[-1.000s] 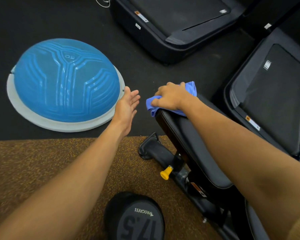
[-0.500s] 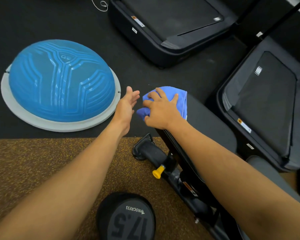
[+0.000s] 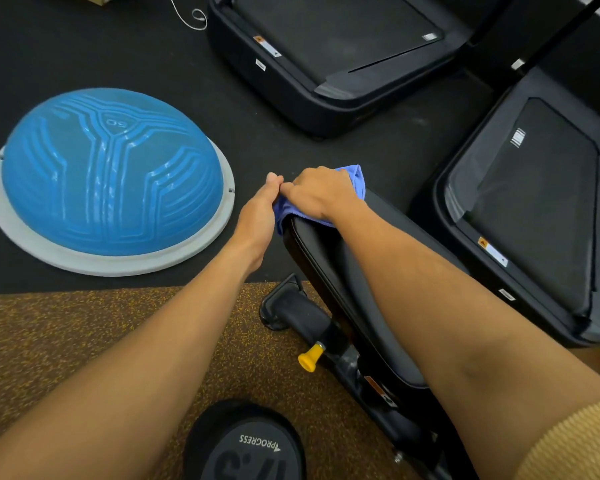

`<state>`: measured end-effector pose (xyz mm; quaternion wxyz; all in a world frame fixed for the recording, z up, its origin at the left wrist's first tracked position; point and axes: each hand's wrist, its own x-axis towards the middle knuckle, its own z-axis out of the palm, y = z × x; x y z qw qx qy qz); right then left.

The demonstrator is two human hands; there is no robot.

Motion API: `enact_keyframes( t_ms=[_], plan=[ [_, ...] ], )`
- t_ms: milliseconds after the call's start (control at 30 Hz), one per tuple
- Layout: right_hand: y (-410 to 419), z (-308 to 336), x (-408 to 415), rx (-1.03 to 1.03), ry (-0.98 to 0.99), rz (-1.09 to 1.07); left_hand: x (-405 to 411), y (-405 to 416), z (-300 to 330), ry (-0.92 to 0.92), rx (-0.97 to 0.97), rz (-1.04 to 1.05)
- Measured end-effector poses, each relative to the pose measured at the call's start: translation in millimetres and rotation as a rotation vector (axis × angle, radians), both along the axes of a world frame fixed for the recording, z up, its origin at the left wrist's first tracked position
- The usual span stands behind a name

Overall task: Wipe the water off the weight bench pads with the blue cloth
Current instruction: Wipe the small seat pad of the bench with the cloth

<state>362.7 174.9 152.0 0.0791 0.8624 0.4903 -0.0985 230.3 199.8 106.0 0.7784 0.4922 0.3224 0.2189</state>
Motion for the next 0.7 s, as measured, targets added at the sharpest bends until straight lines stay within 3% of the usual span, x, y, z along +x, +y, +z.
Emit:
enact_keyframes(
  t_ms=[300,467,700],
  plan=[
    [-22,20,56,0.037,0.182,-0.289,17,-9,22,0.085,0.281,-0.124],
    [-45,19,75,0.137,0.379,-0.486,34,-19,22,0.281,0.479,-0.239],
    [-86,20,91,0.186,0.482,-0.648,33,-22,21,0.382,0.696,-0.300]
  ],
)
